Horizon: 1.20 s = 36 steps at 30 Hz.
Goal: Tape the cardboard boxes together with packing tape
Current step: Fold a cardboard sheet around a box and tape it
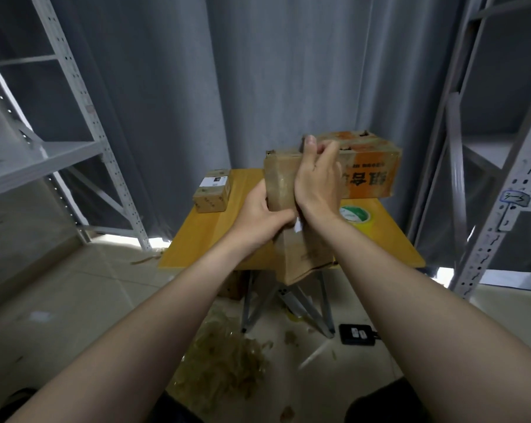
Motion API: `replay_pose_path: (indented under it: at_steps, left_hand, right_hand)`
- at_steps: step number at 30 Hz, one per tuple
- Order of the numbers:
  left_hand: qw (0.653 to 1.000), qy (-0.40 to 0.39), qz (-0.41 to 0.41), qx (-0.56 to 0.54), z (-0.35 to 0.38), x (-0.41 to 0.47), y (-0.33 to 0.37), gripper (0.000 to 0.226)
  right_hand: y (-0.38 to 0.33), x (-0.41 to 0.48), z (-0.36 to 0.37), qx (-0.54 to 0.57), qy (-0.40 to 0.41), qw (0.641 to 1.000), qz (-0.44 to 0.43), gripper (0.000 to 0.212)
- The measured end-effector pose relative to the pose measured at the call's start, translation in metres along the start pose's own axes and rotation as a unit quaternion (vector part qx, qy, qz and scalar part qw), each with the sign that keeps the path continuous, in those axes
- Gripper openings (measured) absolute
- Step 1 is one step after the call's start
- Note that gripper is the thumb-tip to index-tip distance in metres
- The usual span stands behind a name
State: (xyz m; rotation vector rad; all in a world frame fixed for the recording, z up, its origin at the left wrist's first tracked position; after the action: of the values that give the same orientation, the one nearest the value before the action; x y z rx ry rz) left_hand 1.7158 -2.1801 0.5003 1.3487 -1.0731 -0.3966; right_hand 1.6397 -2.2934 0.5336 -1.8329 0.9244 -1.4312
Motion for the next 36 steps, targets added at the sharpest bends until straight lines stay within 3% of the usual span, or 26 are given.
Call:
replay_pose_path:
  at_steps: [2,7,16,19,23,26,29,32,36]
  left_hand:
    - [0.999,0.013,-0.007,-0.033,-0.005,-0.004,0.0,0.037]
    - [0.997,-0.004,-0.043,-0.071,-0.018,-0.005,-0.008,0.032]
    - [0.978,-0.065,-0.117,-0.159,-0.024,-0.01,-0.014,0.047]
    - [0.976,-0.066,-0.128,-0.164,-0.023,-0.009,-0.014,0.04]
    - [0.982,-0.022,-0.128,-0.137,-0.029,-0.003,-0.018,0.026]
    - [0.986,-0.006,-0.134,-0.099,-0.032,0.004,-0.017,0.027]
    - [0.988,0.015,-0.14,-0.068,-0.037,0.007,-0.019,0.031]
    - [0.986,0.045,-0.16,-0.006,-0.046,0.006,-0.026,0.044]
    - [0.966,0.101,-0.236,0.036,-0.059,-0.003,-0.043,0.058]
  right_hand:
    - [0.0,0.002,-0.006,-0.002,0.011,0.999,-0.039,0.037]
    - [0.013,0.009,-0.013,0.024,-0.019,0.999,-0.035,0.035]
    - [0.02,0.01,-0.017,0.206,-0.063,0.975,0.061,0.04]
    - [0.024,0.01,-0.016,0.227,-0.074,0.966,0.098,0.039]
    - [0.028,0.006,-0.013,0.231,-0.094,0.959,0.139,0.044]
    - [0.034,-0.003,-0.004,0.207,-0.198,0.939,0.191,0.053]
    - [0.041,-0.011,-0.001,0.148,-0.262,0.942,0.148,0.039]
    - [0.053,-0.011,-0.001,0.141,-0.229,0.949,0.162,0.036]
    - [0.076,-0.014,0.0,0.196,-0.165,0.93,0.262,0.034]
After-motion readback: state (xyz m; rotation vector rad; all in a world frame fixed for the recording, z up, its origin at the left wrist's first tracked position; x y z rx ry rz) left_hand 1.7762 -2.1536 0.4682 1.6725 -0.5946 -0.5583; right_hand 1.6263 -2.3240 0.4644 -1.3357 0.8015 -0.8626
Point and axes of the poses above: each hand's wrist, its own x-axis towards the middle knuckle, its own z-axis out of the palm, y = z × x, the point moved 4 cm from there along x, towards the middle knuckle, and after that the axes turned 2 degrees about -x, right-handed, at the moved point
